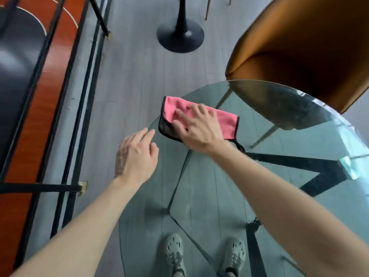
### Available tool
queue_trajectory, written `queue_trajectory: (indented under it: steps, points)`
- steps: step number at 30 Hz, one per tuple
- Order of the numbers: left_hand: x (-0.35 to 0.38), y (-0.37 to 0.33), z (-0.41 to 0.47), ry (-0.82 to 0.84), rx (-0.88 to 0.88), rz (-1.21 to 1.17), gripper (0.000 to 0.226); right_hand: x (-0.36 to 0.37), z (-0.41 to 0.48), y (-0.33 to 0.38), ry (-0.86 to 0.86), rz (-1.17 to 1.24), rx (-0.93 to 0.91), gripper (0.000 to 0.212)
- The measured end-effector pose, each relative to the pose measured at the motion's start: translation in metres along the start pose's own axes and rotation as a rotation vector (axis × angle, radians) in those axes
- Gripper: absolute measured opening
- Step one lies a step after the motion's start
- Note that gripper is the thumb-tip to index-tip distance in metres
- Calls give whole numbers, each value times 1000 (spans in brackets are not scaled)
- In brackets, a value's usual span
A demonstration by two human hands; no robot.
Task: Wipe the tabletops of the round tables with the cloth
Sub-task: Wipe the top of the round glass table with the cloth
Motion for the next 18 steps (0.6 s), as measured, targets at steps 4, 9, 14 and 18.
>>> queue_trajectory:
  steps: [4,9,14,18]
  points:
    - [-3,1,-18,-13,56,22,43,8,20,-31,2,-52,-387,58]
    - [5,1,-18,2,12,76,43,27,8,-45,-86,115,22,62]
    - [8,-2,-30,76,-19,124,55,7,-22,-115,-21,204,402,76]
    - [11,-24,-53,37,11,93,48,-16,-43,-117,-159,92,299,47]
Point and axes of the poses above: each hand's wrist, its own z-axis towards the middle knuckle, its own x-axis out of the palm, y = z × x, the point moved 4 cm from there along z, towards the middle knuckle
